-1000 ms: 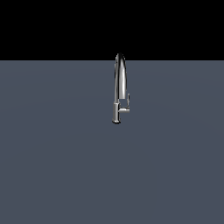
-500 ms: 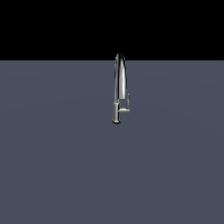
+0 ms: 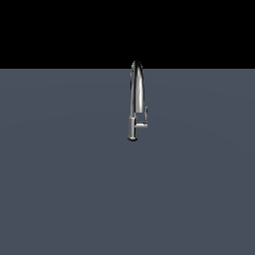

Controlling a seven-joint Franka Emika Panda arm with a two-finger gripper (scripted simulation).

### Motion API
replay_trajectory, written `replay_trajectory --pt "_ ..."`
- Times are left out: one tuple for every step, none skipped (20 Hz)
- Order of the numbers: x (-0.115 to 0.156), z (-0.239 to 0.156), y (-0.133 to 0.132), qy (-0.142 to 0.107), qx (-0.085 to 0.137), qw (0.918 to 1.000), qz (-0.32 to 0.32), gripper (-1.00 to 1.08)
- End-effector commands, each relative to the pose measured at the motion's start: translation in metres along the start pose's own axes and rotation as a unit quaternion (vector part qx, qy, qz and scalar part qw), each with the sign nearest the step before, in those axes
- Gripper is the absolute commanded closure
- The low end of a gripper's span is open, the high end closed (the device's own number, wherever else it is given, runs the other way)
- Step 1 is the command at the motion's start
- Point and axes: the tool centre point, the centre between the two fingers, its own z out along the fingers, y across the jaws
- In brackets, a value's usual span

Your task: Turn on the faucet by rotating a designated handle.

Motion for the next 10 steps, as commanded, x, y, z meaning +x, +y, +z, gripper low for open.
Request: replay_trajectory --pt "0.016 0.001 -0.001 -0.017 0.017 0.9996 0.016 1.08" --pt "0.022 0.001 -0.002 -0.024 0.024 0.9992 0.023 1.08" --pt "0.029 0.002 -0.002 -0.031 0.031 0.9986 0.029 1.08" --pt "0.035 0.003 -0.002 -0.038 0.037 0.9979 0.036 1.08" --pt "0.042 0.004 -0.002 -0.045 0.044 0.9971 0.042 1.08" --pt "0.048 0.004 -0.002 -0.052 0.051 0.9961 0.049 1.08" --pt "0.054 0.005 -0.002 -0.059 0.058 0.9950 0.055 1.08" --pt "0.061 0.007 -0.002 -0.066 0.065 0.9938 0.062 1.08" --pt "0.067 0.008 -0.002 -0.073 0.072 0.9924 0.068 1.08" --pt "0.074 0.009 -0.002 -0.080 0.079 0.9908 0.075 1.08"
